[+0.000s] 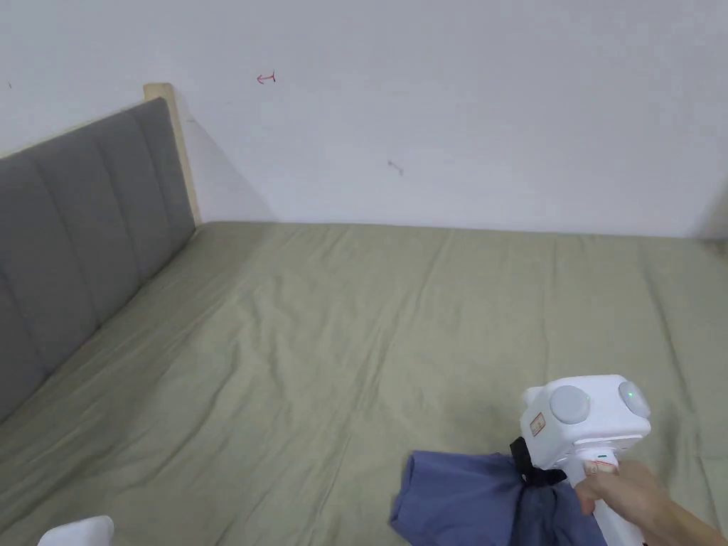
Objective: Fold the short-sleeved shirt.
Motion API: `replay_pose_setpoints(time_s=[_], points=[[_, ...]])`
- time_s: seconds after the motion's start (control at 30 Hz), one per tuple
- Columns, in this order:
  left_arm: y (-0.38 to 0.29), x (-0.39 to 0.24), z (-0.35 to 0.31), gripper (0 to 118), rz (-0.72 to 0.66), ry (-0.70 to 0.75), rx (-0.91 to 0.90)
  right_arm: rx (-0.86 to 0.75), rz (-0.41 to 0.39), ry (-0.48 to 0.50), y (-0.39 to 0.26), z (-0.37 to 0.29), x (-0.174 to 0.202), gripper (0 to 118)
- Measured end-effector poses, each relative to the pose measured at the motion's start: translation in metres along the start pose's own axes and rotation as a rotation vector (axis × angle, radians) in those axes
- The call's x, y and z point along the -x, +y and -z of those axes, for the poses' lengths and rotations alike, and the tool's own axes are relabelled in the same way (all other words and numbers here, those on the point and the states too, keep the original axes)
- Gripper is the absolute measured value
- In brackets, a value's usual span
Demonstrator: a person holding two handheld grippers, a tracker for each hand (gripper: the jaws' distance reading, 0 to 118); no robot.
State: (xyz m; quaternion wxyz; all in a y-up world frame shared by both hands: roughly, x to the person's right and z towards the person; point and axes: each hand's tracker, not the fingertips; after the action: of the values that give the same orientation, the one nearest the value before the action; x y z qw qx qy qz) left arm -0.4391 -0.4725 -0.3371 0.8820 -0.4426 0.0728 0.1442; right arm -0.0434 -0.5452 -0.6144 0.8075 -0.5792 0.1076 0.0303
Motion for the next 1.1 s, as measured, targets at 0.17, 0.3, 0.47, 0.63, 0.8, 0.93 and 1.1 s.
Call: replay_pose_setpoints(time_s=[0.17, 0.3, 0.47, 0.63, 0.8, 0.93, 1.1], points=[[0.019, -0.006, -0.019, 2, 0.024, 0.022, -0.049, -0.180, 0.087, 0.062, 0.006, -0.042, -0.029, 6], [0.049, -0.019, -0.046, 2, 0.047, 0.047, -0.138, -0.302, 0.178, 0.126, 0.005, -0.122, -0.048, 6], [0.103, -0.050, -0.078, 2, 0.130, 0.050, -0.247, -0.494, 0.318, 0.164, 0.010, -0.226, -0.104, 6], [0.164, -0.094, -0.120, 2, 0.215, 0.043, -0.413, -0.649, 0.351, 0.084, -0.003, -0.332, -0.138, 6], [0.230, -0.129, -0.153, 2, 0.201, 0.025, -0.471, -0.775, 0.444, 0.122, -0.003, -0.406, -0.163, 6], [0.275, -0.157, -0.168, 2, 0.246, 0.045, -0.549, -0.844, 0.500, 0.137, 0.012, -0.452, -0.176, 6], [0.325, -0.185, -0.175, 2, 0.277, 0.050, -0.586, -0.899, 0.485, 0.109, 0.044, -0.502, -0.174, 6]])
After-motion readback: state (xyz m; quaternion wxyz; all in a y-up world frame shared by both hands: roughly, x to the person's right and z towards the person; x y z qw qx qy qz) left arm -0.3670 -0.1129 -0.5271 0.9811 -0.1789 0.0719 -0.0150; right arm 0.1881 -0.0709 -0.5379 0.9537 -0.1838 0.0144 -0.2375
